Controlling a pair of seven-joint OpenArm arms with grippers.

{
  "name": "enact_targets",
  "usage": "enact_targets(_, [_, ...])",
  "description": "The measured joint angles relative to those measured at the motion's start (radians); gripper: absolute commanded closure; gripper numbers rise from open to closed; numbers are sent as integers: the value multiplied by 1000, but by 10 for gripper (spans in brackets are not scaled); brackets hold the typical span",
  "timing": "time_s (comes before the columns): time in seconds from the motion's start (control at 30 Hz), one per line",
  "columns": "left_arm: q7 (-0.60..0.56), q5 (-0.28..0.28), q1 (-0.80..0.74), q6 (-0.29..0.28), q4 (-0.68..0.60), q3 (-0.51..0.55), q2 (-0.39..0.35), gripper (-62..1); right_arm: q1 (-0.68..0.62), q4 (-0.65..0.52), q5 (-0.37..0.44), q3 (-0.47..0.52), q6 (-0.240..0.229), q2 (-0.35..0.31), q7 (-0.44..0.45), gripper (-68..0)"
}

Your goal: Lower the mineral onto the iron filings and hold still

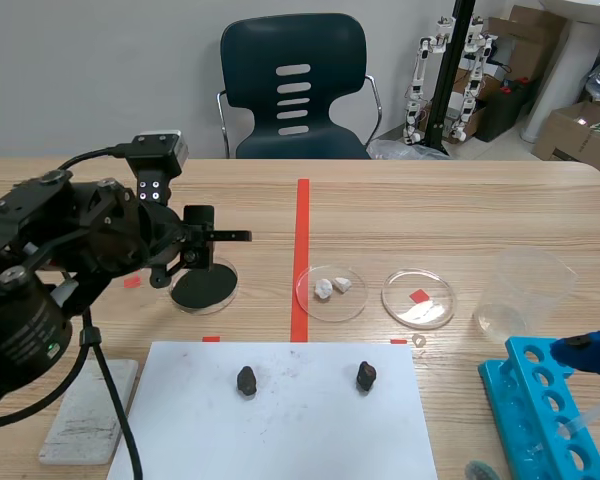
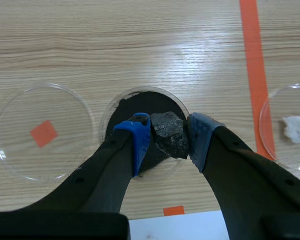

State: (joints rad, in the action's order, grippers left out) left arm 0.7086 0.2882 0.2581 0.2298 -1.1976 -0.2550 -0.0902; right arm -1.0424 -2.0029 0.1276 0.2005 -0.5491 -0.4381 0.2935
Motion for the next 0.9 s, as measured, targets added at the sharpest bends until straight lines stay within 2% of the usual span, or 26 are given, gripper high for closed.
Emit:
enact_targets(0.07, [27,0,43,31,53,0,5,-130,0,0,0,0,0,0,0,-679])
enact_targets(0.3, [93,0,156,36,239,1,14,-130,0,0,0,0,0,0,0,-679])
enact_targets(0.57, [155,-42,235,36,336,2,52,-130,0,0,0,0,0,0,0,-679])
enact_targets(0.9, [156,-45,281,36,462,2,57,-130,0,0,0,0,0,0,0,-679])
